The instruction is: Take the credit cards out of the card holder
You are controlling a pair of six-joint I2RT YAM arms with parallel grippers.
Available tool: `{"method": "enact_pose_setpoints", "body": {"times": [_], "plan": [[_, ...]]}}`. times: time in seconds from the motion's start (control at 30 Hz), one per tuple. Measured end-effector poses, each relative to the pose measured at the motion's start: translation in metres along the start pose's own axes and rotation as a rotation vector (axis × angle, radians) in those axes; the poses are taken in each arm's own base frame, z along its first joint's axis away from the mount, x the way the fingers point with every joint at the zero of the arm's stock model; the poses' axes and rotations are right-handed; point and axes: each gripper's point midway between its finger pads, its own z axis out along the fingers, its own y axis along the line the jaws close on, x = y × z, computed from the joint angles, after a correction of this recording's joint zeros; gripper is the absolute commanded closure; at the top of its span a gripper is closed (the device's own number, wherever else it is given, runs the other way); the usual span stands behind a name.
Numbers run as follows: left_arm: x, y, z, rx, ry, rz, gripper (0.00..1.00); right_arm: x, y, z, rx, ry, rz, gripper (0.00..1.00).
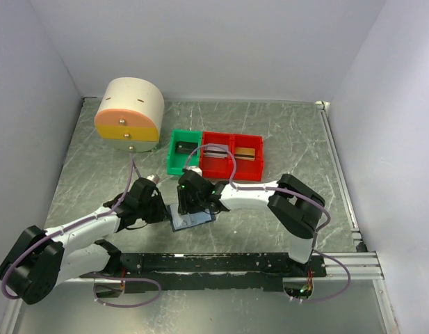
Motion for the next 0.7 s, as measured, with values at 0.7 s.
{"method": "enact_pose_setpoints", "body": {"times": [0.7], "plan": [[-0.010,-0.007,-0.016,0.016,-0.052,0.007,0.71,-0.005,0.004,0.009,-0.057,-0.008,0.034,0.64]]}}
